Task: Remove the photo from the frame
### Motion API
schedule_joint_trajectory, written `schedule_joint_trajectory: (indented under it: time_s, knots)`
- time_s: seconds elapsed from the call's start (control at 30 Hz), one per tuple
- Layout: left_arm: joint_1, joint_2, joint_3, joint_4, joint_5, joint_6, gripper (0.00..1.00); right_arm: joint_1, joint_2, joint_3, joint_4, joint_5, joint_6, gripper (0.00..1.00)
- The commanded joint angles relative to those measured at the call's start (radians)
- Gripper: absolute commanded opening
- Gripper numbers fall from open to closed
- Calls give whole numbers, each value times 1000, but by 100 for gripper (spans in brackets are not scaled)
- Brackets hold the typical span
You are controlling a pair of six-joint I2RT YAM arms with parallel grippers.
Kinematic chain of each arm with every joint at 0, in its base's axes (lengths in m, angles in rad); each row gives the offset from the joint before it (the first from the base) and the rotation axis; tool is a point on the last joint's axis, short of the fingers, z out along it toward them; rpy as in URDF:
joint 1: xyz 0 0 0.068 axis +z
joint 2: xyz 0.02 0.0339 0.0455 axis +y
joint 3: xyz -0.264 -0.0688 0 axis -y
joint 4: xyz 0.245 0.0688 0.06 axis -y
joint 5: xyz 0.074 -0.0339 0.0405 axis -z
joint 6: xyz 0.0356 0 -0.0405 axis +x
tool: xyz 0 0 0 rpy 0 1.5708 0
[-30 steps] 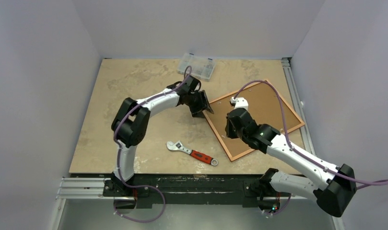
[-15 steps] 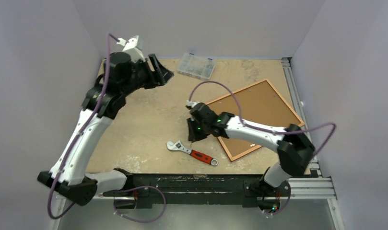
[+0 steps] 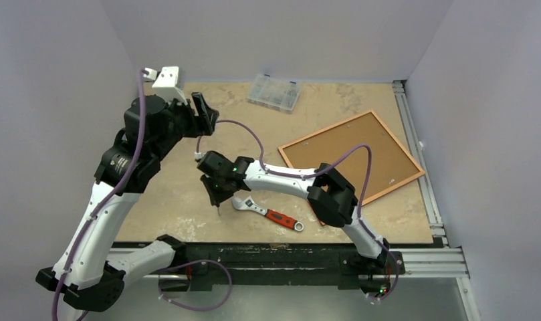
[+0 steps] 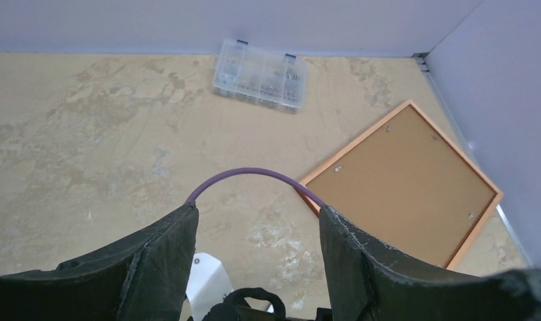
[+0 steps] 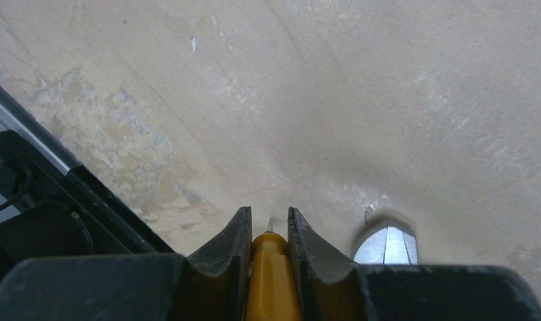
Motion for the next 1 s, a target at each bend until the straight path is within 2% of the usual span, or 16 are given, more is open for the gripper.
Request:
schedule_joint_trajectory:
  time_s: [0.0, 0.23, 0.33, 0.43, 0.5, 0.63, 0.77, 0.87, 0.97]
  knots:
    - [-39, -26, -37, 37, -121, 101, 66, 5, 76, 63, -65, -4, -5, 0]
    - [-64, -40, -84, 50, -199, 126, 67, 5, 157, 195, -93, -32, 0, 0]
    - [-68, -39, -84, 49, -220, 132, 67, 5, 62, 163, -117, -46, -13, 0]
    - [-66, -32, -78, 42, -243, 136, 67, -9, -44, 30, -15, -235, 32, 0]
    - [-64, -28, -76, 40, -246, 135, 67, -13, -39, 27, -38, -379, 12, 0]
    - [-50, -17, -79, 38, -230, 124, 66, -9, -24, -14, -18, -446, 34, 0]
    - [-41, -11, -82, 40, -212, 113, 66, -15, 84, 111, -88, -371, 3, 0]
    - [-39, -7, -89, 46, -213, 115, 66, -16, 173, 238, -197, -258, -37, 0]
    - [-39, -6, -94, 48, -218, 117, 66, -16, 159, 204, -148, -156, -40, 2]
